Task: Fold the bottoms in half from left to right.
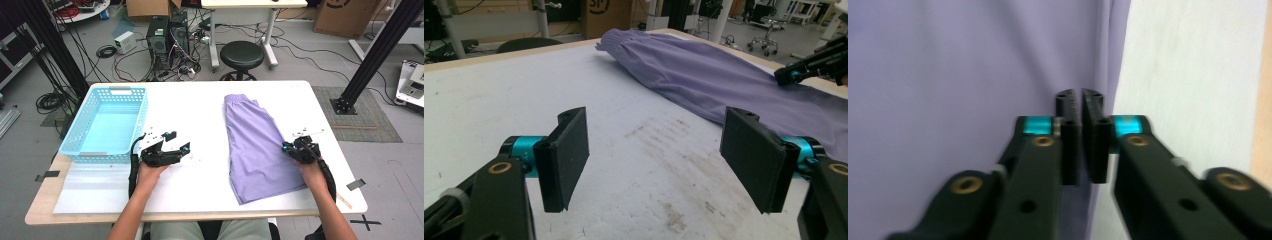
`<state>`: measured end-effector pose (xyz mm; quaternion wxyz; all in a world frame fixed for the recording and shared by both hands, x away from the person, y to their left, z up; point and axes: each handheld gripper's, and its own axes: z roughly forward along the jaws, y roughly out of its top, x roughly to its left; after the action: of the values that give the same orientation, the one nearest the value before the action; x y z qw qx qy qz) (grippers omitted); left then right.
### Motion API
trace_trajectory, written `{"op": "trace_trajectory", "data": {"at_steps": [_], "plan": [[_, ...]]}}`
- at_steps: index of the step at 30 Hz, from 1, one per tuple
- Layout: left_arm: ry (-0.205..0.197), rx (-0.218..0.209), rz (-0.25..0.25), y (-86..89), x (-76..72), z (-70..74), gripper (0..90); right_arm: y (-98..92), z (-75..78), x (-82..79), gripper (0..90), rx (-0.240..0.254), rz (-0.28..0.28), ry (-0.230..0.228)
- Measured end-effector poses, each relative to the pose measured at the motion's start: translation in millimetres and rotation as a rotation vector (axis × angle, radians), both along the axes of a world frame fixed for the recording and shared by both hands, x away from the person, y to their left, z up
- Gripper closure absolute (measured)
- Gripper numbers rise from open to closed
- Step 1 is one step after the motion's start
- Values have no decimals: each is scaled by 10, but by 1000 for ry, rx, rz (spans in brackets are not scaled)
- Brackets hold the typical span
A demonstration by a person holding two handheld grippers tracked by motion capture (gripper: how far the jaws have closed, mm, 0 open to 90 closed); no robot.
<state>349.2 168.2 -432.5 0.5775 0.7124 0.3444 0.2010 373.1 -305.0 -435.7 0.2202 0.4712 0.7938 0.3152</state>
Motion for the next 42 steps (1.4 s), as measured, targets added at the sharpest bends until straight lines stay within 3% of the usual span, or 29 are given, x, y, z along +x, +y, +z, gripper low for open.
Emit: {"op": "trace_trajectory", "data": {"at_steps": [2,6,10,13,20,25,28,32,34,36,38,41,42], "plan": [[-3,-5,3,-8,8,12,277,1,110,125,722,67,20,-31],[2,-5,7,-13,17,8,277,90,270,396,620,139,45,-68],[1,-4,7,-15,13,10,277,218,339,715,526,159,71,-78],[4,-6,13,-11,15,9,277,278,329,919,512,175,73,-67],[12,-12,41,9,32,5,259,508,311,1387,553,142,85,-51],[17,-6,47,14,25,12,259,739,319,1591,528,62,94,-47],[20,-2,43,-7,19,12,259,785,278,1671,527,78,76,-56],[23,6,35,-28,16,8,259,791,242,1732,588,115,32,-73],[28,8,33,-30,18,5,259,762,206,1761,650,125,19,-56],[31,10,32,-30,20,2,259,734,165,1787,657,134,4,-31],[30,13,33,-31,23,-2,259,718,124,1807,713,151,12,-4],[35,10,36,-32,31,-11,259,734,100,1804,900,139,33,23],[36,13,35,-29,34,-12,259,738,109,1796,900,140,32,20]]}}
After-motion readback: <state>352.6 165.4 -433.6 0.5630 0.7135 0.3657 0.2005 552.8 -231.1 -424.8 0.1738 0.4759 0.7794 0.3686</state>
